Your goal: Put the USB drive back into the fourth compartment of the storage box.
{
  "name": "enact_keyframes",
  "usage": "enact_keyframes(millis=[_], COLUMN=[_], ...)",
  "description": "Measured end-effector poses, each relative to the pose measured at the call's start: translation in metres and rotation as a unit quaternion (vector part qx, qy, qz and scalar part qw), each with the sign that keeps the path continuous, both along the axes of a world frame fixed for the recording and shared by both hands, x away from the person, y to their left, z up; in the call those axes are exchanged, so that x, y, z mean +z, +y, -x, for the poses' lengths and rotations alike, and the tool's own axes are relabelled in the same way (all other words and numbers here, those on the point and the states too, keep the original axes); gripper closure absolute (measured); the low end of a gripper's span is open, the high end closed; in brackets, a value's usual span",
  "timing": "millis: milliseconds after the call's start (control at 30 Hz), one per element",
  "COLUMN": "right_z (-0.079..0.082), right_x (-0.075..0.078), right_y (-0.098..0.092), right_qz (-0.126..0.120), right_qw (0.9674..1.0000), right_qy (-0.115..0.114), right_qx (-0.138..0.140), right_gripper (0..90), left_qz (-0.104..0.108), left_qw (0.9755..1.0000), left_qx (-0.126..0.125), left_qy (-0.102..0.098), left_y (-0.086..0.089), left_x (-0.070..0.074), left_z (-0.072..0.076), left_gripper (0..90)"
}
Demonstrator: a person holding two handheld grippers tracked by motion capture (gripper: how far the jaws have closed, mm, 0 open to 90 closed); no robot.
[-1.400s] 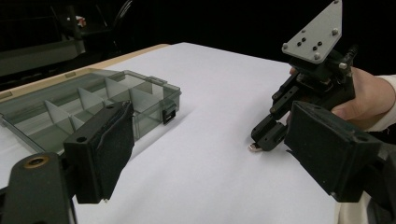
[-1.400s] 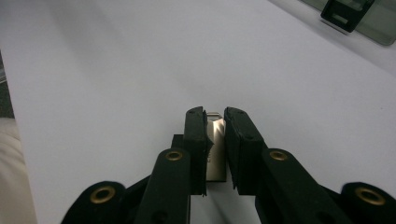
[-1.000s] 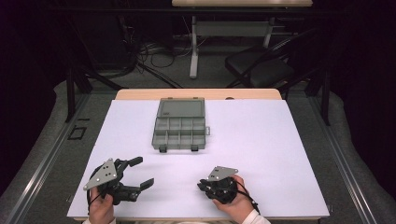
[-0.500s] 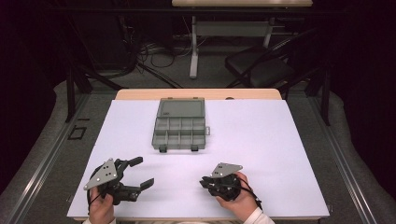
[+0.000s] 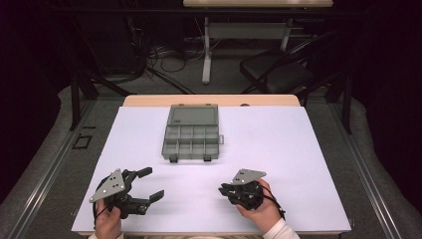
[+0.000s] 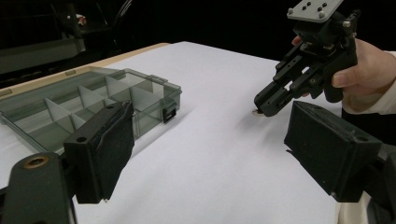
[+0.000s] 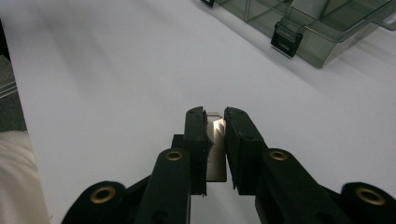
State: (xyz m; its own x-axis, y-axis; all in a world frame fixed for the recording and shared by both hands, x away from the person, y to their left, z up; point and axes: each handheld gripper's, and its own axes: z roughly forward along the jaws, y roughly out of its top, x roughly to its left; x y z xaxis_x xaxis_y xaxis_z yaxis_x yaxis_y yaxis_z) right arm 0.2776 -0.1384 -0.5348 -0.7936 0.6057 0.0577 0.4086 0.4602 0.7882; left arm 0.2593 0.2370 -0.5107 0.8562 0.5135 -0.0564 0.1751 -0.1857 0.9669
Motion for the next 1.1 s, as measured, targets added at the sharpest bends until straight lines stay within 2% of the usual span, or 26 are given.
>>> enact_keyframes(millis=[433, 1100], right_z=[-0.004, -0.008], right_x=[0.006, 0.01], right_y=[-0.012, -0.019], right_qz=[0.001, 0.012], right_qw=[0.9999, 0.9997], right_qy=[0.005, -0.006], right_qx=[-0.016, -0.02], right_gripper=[79.2, 79.2], left_qz=[0.0, 0.0], left_qw=[1.0, 1.0], left_qx=[0.001, 0.001], left_qy=[0.0, -0.002], left_y=[0.0, 0.001], left_x=[0.0, 0.001], left_z=[0.0, 0.0], left_gripper=[15.6, 15.6])
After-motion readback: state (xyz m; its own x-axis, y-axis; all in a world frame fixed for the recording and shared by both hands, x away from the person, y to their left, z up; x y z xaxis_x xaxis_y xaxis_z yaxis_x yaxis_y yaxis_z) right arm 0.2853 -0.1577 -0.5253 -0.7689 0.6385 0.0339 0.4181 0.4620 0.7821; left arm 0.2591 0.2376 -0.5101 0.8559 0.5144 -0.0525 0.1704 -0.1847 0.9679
